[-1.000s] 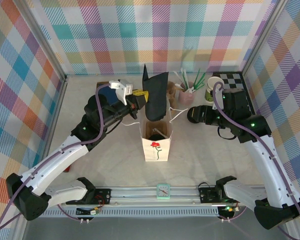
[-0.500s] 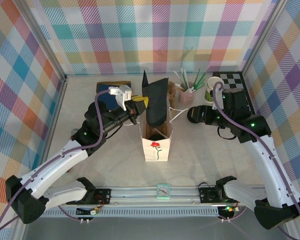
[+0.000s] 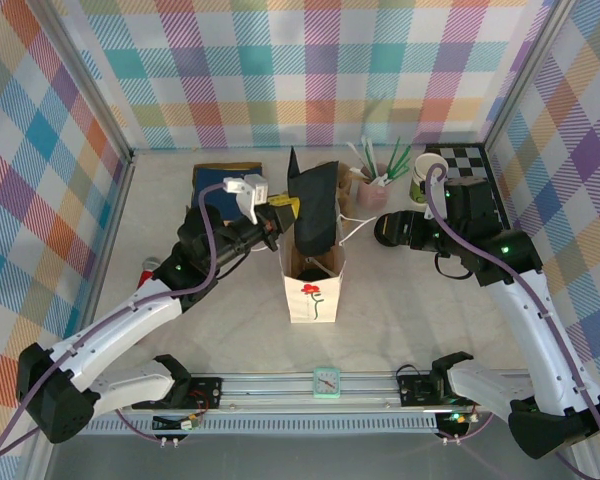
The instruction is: Pack the takeout coffee
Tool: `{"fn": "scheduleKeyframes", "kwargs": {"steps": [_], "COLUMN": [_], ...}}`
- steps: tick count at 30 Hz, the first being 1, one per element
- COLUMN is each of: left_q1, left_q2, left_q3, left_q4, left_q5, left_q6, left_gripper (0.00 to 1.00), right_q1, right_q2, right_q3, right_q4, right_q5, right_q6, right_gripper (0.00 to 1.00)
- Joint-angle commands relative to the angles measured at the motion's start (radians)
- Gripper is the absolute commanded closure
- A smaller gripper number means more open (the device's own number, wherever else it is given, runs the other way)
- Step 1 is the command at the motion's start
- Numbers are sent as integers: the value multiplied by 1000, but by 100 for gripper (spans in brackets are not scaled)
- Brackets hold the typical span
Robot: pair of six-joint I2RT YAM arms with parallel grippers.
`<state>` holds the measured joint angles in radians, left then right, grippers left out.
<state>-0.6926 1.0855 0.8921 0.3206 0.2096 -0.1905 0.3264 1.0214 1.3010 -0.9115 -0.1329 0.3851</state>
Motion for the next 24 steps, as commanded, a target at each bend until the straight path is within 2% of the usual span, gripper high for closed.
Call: {"fn": "scheduleKeyframes", "kwargs": {"steps": [1, 5, 10, 24], "left_q1": [-15, -15, -14, -14], "left_q2": [-2, 7, 10, 46], "left_q3": [-27, -47, -122, -149], "left_q4": [78, 110, 246, 311], "left_q5": [-29, -40, -70, -85], "left_q6": [22, 49, 69, 121], "left_gripper": [100, 100, 100, 100], "right_q1": [-6, -7, -6, -7], "right_q2": [-21, -20, -18, -16], "right_q3": [-13, -15, -12, -14], "right_q4": [26, 29, 29, 33], "right_q5": [-16, -18, -19, -19], "right_q6": [8, 10, 10, 11], "right_gripper": [47, 47, 47, 47]}}
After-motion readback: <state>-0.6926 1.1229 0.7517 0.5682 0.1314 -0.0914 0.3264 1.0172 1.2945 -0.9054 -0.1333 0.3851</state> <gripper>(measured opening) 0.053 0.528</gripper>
